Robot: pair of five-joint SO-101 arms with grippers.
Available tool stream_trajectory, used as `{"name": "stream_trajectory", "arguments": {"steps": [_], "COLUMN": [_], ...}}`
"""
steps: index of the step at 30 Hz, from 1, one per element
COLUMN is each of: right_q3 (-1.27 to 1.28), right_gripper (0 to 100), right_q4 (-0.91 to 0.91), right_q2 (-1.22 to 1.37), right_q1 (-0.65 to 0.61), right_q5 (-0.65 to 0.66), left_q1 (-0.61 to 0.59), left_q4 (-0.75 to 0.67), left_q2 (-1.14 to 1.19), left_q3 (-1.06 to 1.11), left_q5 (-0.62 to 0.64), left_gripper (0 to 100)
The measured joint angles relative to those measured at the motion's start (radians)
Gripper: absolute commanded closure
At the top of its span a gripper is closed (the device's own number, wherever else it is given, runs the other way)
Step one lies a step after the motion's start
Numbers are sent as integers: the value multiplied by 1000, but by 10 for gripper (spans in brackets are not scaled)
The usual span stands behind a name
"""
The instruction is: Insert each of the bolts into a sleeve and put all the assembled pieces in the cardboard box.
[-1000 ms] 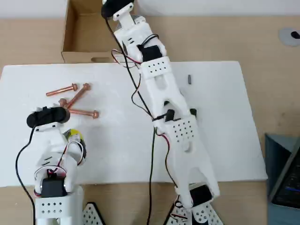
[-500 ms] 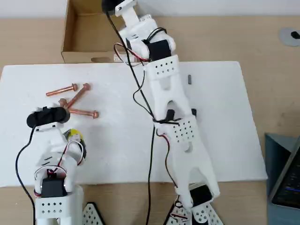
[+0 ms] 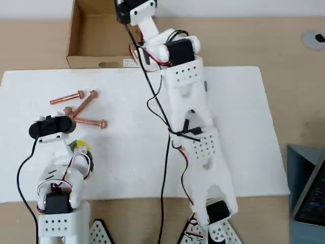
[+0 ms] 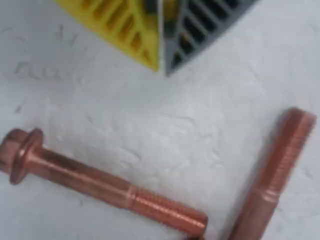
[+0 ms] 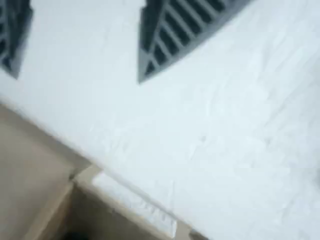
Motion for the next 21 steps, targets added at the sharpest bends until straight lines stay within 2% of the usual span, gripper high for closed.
{"name": "stream_trajectory", "arguments": {"steps": [6, 10, 15, 21], "right_q3": [3, 98, 350, 778], "right_gripper": [945, 951, 951, 951], "right_q4": [11, 11, 11, 11], "right_q2": [-92, -170, -382, -661], "right_q1": [0, 3, 9, 61], "right_q5": [-37, -41, -44, -118], "left_q1": [0, 0, 0, 0], "left_q4": [0, 0, 0, 0], "left_q2": [0, 0, 0, 0], "left_q3": [0, 0, 0, 0], "left_q5": [0, 0, 0, 0], "left_gripper": [998, 998, 998, 998]}}
